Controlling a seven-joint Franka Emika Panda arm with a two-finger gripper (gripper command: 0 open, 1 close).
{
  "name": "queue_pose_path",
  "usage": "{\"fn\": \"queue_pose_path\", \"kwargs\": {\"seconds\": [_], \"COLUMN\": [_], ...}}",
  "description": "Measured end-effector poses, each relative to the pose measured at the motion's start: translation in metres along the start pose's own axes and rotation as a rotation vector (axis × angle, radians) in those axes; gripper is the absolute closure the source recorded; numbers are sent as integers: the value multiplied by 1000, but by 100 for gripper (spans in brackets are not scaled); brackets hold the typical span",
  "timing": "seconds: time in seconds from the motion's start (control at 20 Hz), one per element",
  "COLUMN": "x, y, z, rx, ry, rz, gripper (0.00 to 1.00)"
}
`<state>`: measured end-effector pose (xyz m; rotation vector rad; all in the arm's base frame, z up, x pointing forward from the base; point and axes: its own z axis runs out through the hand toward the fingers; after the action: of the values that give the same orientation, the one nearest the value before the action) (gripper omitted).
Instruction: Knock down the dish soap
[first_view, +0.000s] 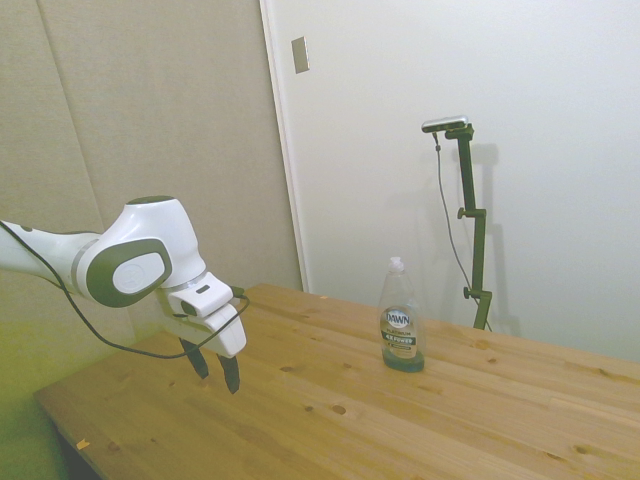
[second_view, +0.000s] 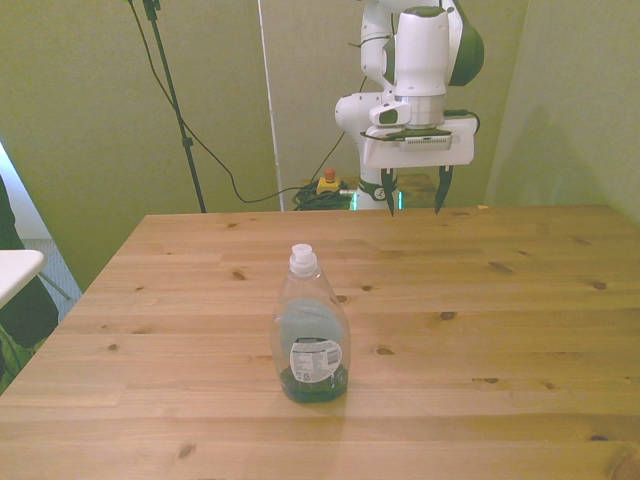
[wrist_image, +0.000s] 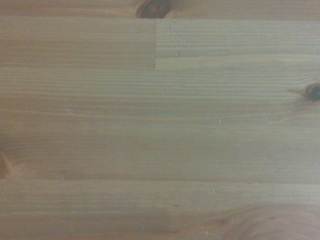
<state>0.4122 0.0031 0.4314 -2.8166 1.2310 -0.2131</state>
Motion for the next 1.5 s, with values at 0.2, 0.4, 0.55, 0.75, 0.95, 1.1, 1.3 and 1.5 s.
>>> {"fn": "queue_pose_path", "kwargs": {"seconds": [0.2, 0.4, 0.55, 0.75, 0.95, 1.1, 1.3, 1.5], "x": [4, 31, 59, 100, 142, 170, 204, 238], "y": [-3, -9, -13, -20, -26, -29, -30, -24], "z": [-3, -21, -35, -45, -47, -44, -41, -41], "rx": [6, 21, 35, 34, 31, 26, 22, 18], "ry": [16, 67, 99, 135, 150, 154, 167, 191], "rz": [7, 32, 65, 95, 117, 112, 112, 126], "gripper": [0, 100, 100, 100, 100, 100, 100, 100]}}
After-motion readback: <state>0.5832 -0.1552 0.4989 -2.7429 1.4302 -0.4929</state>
